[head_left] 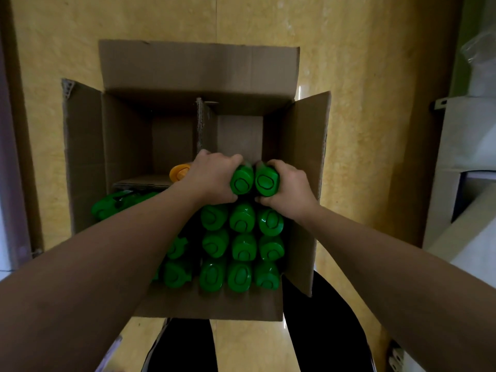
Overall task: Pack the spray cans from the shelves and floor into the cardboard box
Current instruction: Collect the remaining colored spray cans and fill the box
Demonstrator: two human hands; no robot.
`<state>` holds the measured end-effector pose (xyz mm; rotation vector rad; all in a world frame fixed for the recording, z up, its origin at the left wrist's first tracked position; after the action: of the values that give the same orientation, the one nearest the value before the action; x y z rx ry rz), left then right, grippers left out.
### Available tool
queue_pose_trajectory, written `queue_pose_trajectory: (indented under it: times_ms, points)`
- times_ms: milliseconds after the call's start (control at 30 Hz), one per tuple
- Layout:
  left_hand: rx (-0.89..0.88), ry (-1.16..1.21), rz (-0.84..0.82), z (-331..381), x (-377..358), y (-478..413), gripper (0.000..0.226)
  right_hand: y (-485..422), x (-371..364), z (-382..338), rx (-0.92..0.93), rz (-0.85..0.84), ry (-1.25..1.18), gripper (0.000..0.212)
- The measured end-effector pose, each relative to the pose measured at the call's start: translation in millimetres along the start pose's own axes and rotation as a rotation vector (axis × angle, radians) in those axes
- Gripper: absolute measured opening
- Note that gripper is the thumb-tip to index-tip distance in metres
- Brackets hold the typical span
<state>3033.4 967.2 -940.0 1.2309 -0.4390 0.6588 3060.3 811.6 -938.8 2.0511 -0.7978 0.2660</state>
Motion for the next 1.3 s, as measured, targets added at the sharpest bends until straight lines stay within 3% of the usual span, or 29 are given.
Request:
queue_pose_trajectory:
  times_ms: [167,300,400,633,900,1067,1300]
  points:
    - [0.009,-0.032,-0.072,3,0,-5,0.061,0,-1,3,-0.069,-0.030,-0.044,0.098]
    - [0.013,-0.048,-0.124,6,-2,-7,0.087,2,-1,3,-0.112,-0.054,-0.044,0.119]
    - [0.017,-0.024,-0.088,10,2,-3,0.106,7,3,-1,-0.108,-0.037,-0.019,0.120]
    - [0.012,-0.002,0.010,14,41,26,0.120,33,31,-33,-0.068,0.031,0.043,0.113]
    - [0.002,0.057,0.206,28,199,155,0.108,128,120,-166,0.002,0.147,0.215,0.100]
    - [-0.045,0.039,0.451,62,336,294,0.106,250,192,-291,0.070,0.310,0.250,0.087]
    - [-0.055,-0.133,0.811,111,492,516,0.092,417,277,-453,0.285,0.557,0.351,0.088]
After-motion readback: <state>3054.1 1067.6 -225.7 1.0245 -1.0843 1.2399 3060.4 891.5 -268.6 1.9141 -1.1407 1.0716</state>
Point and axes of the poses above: each hand's wrist, its own y-axis away from the middle knuckle, its own x-axis out of the back of the hand, z = x × y, the point moved 8 cm from there along -y, towards the middle knuckle
